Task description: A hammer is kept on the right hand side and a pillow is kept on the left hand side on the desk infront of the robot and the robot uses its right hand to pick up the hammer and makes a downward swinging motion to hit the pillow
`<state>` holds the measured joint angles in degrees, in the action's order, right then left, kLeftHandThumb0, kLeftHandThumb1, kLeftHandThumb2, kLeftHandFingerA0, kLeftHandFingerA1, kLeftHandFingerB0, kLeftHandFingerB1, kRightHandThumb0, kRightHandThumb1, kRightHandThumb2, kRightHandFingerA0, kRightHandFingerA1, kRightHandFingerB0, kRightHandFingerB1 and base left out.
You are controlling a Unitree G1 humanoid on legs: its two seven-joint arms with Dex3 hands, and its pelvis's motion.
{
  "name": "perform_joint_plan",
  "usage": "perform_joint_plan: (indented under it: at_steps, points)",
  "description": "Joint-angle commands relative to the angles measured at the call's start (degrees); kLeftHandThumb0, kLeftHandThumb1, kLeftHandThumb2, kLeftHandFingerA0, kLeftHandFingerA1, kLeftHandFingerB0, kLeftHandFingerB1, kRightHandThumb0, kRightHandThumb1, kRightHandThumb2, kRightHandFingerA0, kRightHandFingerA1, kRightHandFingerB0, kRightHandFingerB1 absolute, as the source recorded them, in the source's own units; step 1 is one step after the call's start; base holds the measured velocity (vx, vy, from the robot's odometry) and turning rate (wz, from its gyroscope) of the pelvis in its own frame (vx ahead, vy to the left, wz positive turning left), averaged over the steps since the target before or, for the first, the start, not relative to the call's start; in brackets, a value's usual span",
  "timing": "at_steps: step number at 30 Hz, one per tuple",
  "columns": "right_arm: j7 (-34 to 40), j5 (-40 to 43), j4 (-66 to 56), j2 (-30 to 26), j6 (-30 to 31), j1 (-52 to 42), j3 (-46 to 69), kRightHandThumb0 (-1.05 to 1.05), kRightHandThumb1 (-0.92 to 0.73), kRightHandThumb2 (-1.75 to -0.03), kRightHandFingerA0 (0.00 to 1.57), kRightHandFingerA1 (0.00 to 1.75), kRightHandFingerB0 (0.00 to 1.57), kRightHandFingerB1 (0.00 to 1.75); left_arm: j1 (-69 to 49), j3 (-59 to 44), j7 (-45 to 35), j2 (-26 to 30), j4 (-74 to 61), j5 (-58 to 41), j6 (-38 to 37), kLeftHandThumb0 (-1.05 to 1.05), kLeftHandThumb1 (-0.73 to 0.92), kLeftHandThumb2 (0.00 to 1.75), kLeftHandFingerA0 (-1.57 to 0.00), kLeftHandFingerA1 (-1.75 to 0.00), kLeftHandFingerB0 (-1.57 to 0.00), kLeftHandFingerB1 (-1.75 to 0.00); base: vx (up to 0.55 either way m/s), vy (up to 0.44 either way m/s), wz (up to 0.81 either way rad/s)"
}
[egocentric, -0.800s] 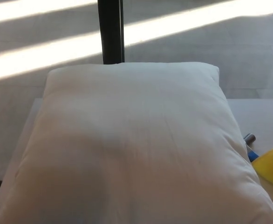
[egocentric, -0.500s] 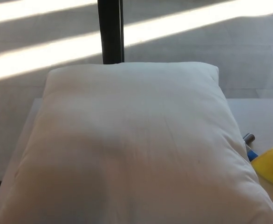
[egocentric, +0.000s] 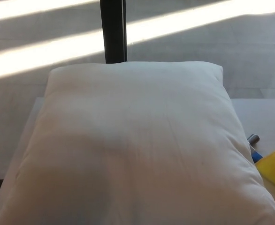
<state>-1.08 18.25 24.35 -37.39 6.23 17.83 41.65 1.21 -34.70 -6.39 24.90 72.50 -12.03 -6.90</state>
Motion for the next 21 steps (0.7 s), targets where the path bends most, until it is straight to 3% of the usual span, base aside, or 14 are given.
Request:
perform_joint_plan:
  at_steps: [1,3,4,6,11,12,13,16,21]
  points:
    - [-5.9,-0.2,-19.9,1.1,5.9,-3.9,-10.6,-0.82,-0.6,-1.03,0.0,0.19,0.01,0.24,-0.1,0.0,-0.5,0.9,0.6,-1.3,-1.6,-0.58,0.61,0.59,-0.79,-0.57,-0.78,-0.57,0.0,0.0,0.0]
    - [-5.6,-4.3,-22.4,0.7,5.1,-4.9,-14.8,-0.89,-0.62,-1.05,0.02,0.16,0.05,0.26,0.0,0.3,-0.5,1.1,0.7,-1.1,-1.1,-0.58,0.6,0.59,-0.78,-0.57,-0.79,-0.56,0.0,0.0,0.0]
    - [-5.8,-5.8,-23.0,0.2,4.2,-5.5,-16.2,-0.81,-0.61,-1.06,0.0,0.22,0.03,0.24,0.0,0.4,-0.2,1.0,0.5,-1.0,-1.2,-0.58,0.59,0.59,-0.79,-0.58,-0.8,-0.58,0.0,0.0,0.0]
    - [-5.6,-8.2,-24.1,-0.5,3.0,-6.4,-18.6,-0.9,-0.67,-1.05,0.02,0.16,0.09,0.16,-0.3,0.6,-0.6,1.0,0.4,-1.0,-2.1,-0.58,0.6,0.58,-0.79,-0.59,-0.82,-0.6,0.0,0.0,0.0]
    - [-6.2,-12.1,-26.8,-2.0,3.5,-8.6,-24.9,-0.94,-0.63,-1.04,0.0,0.19,0.05,0.21,-0.3,0.4,-0.3,0.8,0.3,-1.3,-2.1,-0.56,0.6,0.58,-0.8,-0.6,-0.83,-0.63,0.0,0.0,0.0]
    - [-6.7,-13.5,-26.3,-2.2,2.2,-9.3,-26.9,-0.94,-0.62,-1.03,0.0,0.23,0.1,0.26,-0.3,0.2,-0.4,0.7,0.2,-1.5,-2.0,-0.56,0.6,0.58,-0.79,-0.62,-0.84,-0.65,0.0,0.0,0.0]
    - [-8.1,-13.8,-26.0,-2.9,2.5,-9.6,-28.5,-0.94,-0.63,-1.04,0.0,0.18,0.05,0.21,-0.4,0.1,-0.6,0.6,0.3,-1.7,-2.0,-0.55,0.6,0.58,-0.77,-0.61,-0.8,-0.62,0.0,0.0,0.0]
    - [-10.4,-15.7,-24.8,-4.8,2.4,-9.9,-32.9,-0.98,-0.65,-1.05,0.0,0.16,0.1,0.22,-0.7,0.1,-0.3,0.5,0.4,-1.7,-2.3,-0.55,0.59,0.58,-0.81,-0.61,-0.83,-0.65,0.0,0.0,0.0]
    - [-11.3,-19.2,-21.9,-5.5,1.2,-9.8,-38.5,-0.95,-0.6,-1.0,0.04,0.22,0.12,0.3,-0.9,1.2,0.2,0.6,0.1,-0.9,-2.2,-0.57,0.6,0.59,-0.78,-0.58,-0.79,-0.57,0.0,0.0,0.0]
